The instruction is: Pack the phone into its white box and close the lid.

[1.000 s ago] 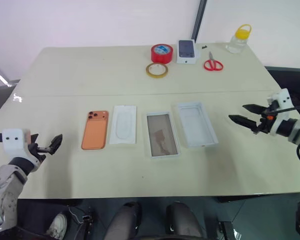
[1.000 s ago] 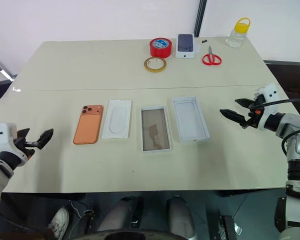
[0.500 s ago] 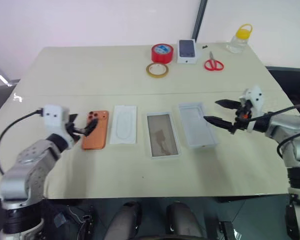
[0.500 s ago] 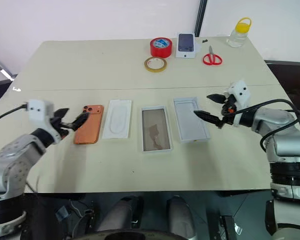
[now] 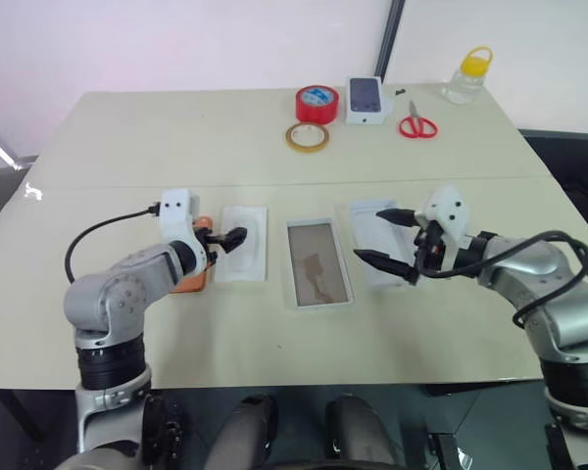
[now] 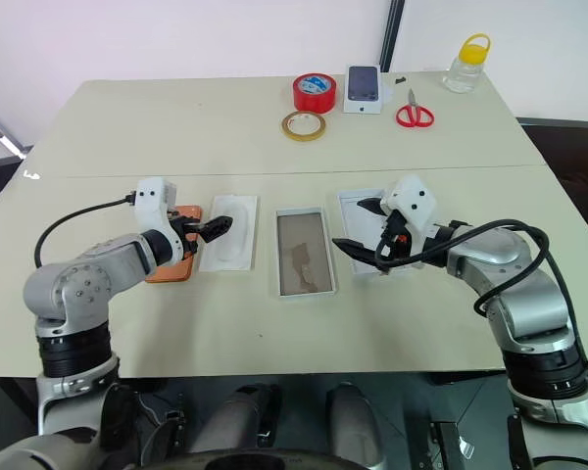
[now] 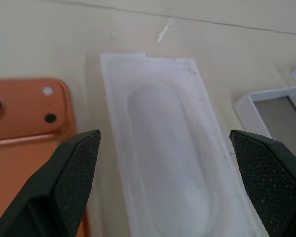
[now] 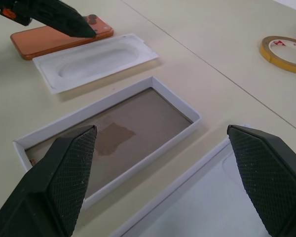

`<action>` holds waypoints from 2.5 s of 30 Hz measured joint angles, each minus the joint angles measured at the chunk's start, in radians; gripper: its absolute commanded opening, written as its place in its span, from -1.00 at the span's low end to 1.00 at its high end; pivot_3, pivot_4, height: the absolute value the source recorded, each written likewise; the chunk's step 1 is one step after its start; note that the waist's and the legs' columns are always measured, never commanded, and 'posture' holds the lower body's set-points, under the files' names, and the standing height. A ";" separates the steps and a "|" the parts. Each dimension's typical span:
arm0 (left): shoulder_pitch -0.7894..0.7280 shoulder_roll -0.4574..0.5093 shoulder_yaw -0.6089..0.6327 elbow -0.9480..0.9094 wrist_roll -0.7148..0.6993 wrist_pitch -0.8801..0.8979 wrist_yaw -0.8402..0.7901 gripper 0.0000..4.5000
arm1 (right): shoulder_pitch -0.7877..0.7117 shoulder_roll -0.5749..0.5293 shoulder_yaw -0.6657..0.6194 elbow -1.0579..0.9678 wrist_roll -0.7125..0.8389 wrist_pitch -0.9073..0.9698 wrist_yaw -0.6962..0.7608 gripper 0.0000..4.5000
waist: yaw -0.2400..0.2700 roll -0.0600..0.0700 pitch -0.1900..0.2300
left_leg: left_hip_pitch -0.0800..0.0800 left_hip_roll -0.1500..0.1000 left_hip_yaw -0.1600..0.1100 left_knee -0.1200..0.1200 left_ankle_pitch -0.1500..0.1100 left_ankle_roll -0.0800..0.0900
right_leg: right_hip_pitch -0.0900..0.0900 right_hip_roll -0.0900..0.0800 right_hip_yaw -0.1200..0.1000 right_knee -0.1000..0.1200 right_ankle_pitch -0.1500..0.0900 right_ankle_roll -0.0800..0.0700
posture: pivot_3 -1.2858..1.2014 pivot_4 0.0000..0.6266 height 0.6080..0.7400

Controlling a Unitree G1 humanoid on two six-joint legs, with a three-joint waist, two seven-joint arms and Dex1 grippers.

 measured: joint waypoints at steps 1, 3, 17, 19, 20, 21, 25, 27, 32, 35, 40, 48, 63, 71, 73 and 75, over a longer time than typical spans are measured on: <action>-0.008 -0.010 0.012 0.000 -0.005 0.025 0.009 0.96 | -0.002 0.004 0.005 0.003 0.000 -0.003 -0.001 0.96 | 0.000 0.000 0.000 | 0.000 0.000 0.001 0.000 0.000 0.000 | 0.000 0.000 0.001 0.000 0.000 0.000 | 0.03 -0.52 1.00; -0.024 -0.022 0.035 -0.001 -0.006 0.095 0.026 0.96 | -0.012 0.008 0.014 0.018 -0.003 -0.007 -0.002 0.96 | -0.001 0.000 0.000 | 0.000 0.000 0.001 0.000 0.000 0.000 | 0.000 0.000 0.001 0.000 0.000 0.000 | 0.03 -0.52 1.00; -0.078 -0.110 0.075 -0.004 0.071 0.274 0.101 0.96 | -0.063 -0.004 0.101 0.082 -0.011 -0.069 0.086 0.96 | 0.003 -0.001 0.000 | 0.000 0.000 0.002 0.000 0.000 0.000 | 0.000 0.000 0.002 0.000 0.000 0.001 | 0.03 -0.52 1.00; -0.090 -0.118 0.090 0.013 0.079 0.274 0.093 0.72 | -0.049 -0.028 0.112 0.055 -0.010 -0.070 0.118 1.00 | 0.004 -0.001 0.000 | 0.000 0.000 0.002 0.000 0.000 0.000 | 0.000 0.000 0.002 0.000 0.000 0.001 | 0.03 -0.52 1.00; -0.100 -0.121 0.098 0.029 0.085 0.273 0.091 0.56 | -0.041 -0.033 0.117 0.044 -0.011 -0.071 0.126 1.00 | 0.004 -0.001 0.000 | 0.000 0.000 0.002 0.000 0.000 0.000 | 0.000 0.000 0.002 0.000 0.000 0.001 | 0.03 -0.52 1.00; -0.107 -0.126 0.110 0.046 0.094 0.270 0.088 0.35 | -0.031 -0.039 0.125 0.032 -0.012 -0.073 0.135 1.00 | 0.005 -0.001 0.000 | 0.000 0.000 0.002 0.000 0.000 0.000 | 0.000 0.000 0.001 0.000 0.001 0.001 | 0.03 -0.52 1.00; -0.115 -0.133 0.134 0.081 0.116 0.260 0.080 -0.56 | -0.010 -0.058 0.143 0.016 -0.025 -0.081 0.150 1.00 | 0.003 -0.001 0.000 | 0.000 0.000 0.002 0.000 0.000 0.000 | 0.000 0.000 0.001 0.000 0.001 0.001 | 0.03 -0.52 1.00; -0.117 -0.137 0.141 0.097 0.123 0.256 0.071 -0.99 | -0.002 -0.063 0.155 0.003 -0.035 -0.085 0.157 1.00 | 0.003 -0.001 0.000 | 0.000 0.000 0.002 0.000 0.000 0.000 | 0.000 0.000 0.001 0.000 0.001 0.001 | 0.03 -0.52 1.00; -0.136 -0.136 0.146 0.108 0.133 0.250 0.049 -0.99 | 0.018 -0.066 0.233 -0.053 -0.069 -0.090 0.169 1.00 | 0.002 -0.002 0.001 | 0.000 0.000 0.002 0.000 0.000 0.000 | 0.000 0.000 0.002 0.000 0.001 0.001 | 0.03 -0.52 1.00; -0.147 -0.157 0.188 0.115 0.136 0.250 0.045 -0.99 | 0.018 -0.067 0.282 -0.059 -0.106 -0.091 0.168 1.00 | 0.003 -0.002 0.001 | 0.000 0.000 0.002 0.000 0.000 0.000 | 0.000 0.000 0.001 0.000 0.001 0.001 | 0.03 -0.52 1.00; -0.212 -0.205 0.356 0.125 0.129 0.254 0.038 -0.99 | -0.016 -0.057 0.389 -0.066 -0.194 -0.091 0.161 1.00 | 0.000 -0.004 0.002 | 0.000 0.000 0.002 0.000 0.000 -0.001 | -0.001 0.001 0.001 0.000 0.001 0.001 | 0.03 -0.52 1.00; -0.229 -0.200 0.473 0.092 0.124 0.274 0.032 -1.00 | -0.076 -0.003 0.509 -0.007 -0.311 -0.101 0.145 -0.70 | 0.002 -0.007 0.003 | 0.000 0.000 0.002 0.001 0.000 -0.001 | -0.001 0.001 0.001 0.000 0.001 0.002 | 0.03 -0.52 1.00; -0.265 -0.197 0.494 0.068 0.120 0.274 0.017 -1.00 | -0.282 0.263 0.652 0.220 -0.456 -0.197 0.138 -0.96 | -0.003 -0.008 0.003 | 0.000 0.000 0.002 0.001 0.000 -0.002 | -0.002 0.001 0.002 0.001 0.001 0.002 | 0.03 -0.52 1.00; -0.264 -0.213 0.492 0.040 0.098 0.274 0.021 -1.00 | -0.347 0.364 0.657 0.358 -0.510 -0.213 0.083 -0.36 | -0.005 -0.008 0.003 | 0.000 0.000 0.002 0.001 0.001 -0.002 | -0.003 0.001 0.002 0.002 0.001 0.002 | 0.03 -0.52 1.00; -0.264 -0.213 0.491 0.032 0.089 0.274 0.023 -1.00 | -0.344 0.357 0.636 0.355 -0.501 -0.205 0.087 0.07 | -0.005 -0.008 0.003 | -0.001 0.000 0.002 0.001 0.001 -0.002 | -0.003 0.001 0.002 0.002 0.001 0.002 | 0.03 -0.52 1.00; -0.256 -0.213 0.482 0.025 0.076 0.274 0.024 -1.00 | -0.334 0.331 0.604 0.324 -0.478 -0.188 0.101 0.52 | -0.004 -0.008 0.003 | -0.001 0.000 0.002 0.001 0.001 -0.002 | -0.003 0.001 0.002 0.002 0.001 0.002 | 0.03 -0.52 1.00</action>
